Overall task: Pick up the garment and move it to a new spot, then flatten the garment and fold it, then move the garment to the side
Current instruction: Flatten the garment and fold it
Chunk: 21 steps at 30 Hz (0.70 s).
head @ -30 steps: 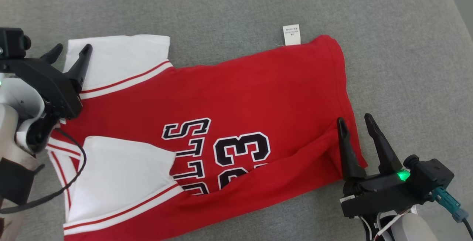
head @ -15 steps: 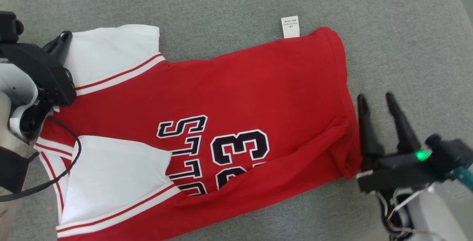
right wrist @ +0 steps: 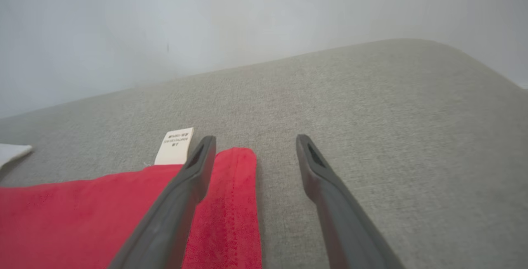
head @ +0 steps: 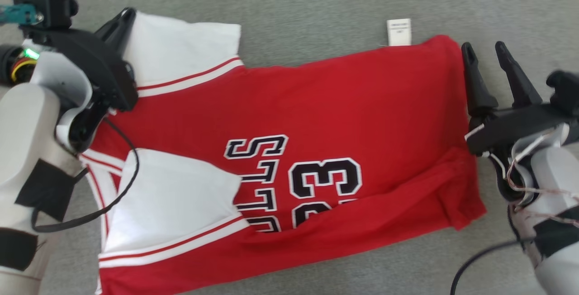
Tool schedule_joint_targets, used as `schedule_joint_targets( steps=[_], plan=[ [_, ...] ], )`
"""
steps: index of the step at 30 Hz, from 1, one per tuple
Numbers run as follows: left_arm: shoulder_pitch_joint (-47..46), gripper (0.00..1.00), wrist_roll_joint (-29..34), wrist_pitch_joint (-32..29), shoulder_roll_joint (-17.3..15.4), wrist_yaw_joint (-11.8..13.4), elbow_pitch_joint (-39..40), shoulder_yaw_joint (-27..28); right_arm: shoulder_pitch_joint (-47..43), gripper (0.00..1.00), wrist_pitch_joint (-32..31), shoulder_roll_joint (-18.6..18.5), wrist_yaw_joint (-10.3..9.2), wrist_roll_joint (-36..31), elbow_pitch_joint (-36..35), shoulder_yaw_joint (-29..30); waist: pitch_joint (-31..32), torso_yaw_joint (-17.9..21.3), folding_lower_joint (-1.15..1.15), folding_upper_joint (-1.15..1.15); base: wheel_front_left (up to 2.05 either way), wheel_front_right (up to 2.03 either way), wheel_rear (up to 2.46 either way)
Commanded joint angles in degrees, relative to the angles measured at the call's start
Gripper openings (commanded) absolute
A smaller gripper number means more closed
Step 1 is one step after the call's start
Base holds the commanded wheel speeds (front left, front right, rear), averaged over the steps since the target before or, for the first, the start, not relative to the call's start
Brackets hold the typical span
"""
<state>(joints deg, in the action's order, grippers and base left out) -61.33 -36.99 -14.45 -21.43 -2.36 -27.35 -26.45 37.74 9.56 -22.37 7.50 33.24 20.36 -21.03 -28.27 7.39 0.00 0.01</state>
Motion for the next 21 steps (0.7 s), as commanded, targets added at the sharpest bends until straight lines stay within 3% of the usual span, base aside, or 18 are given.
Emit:
schedule_joint_targets(
  steps=[1,9,10,12,21],
  plan=[
    [-0.8,0.0,0.36,0.51,0.36,-0.03,0.13,-0.39,1.71,1.0,-0.59,-1.27,-0.02,0.91,2.03,-1.65,-1.01,-1.84,0.0,-0.01,0.0,0.0,0.0],
    [-2.3,0.0,0.92,1.4,1.91,-0.58,0.15,-1.79,9.02,0.98,-4.76,-4.56,-0.02,8.5,10.26,-9.39,-1.92,-3.84,0.0,-0.01,0.0,0.0,0.0],
    [-2.28,0.0,0.9,1.56,1.95,-0.69,0.3,-1.86,9.61,0.44,-5.2,-5.0,-0.02,9.29,10.92,-10.12,-1.91,-4.0,0.0,-0.01,0.0,0.0,0.0],
    [-1.78,0.0,0.94,1.67,1.81,-0.72,0.77,-2.0,10.47,0.0,-5.31,-5.7,-0.02,10.6,11.48,-11.56,-1.75,-4.2,0.0,-0.01,0.0,0.0,0.0],
    [2.55,0.0,-2.21,3.53,0.78,-0.87,6.53,-0.1,9.03,0.0,-2.13,-10.57,-0.02,13.59,6.18,-16.44,0.4,-4.38,0.0,-0.01,0.0,0.0,0.0]
  ],
)
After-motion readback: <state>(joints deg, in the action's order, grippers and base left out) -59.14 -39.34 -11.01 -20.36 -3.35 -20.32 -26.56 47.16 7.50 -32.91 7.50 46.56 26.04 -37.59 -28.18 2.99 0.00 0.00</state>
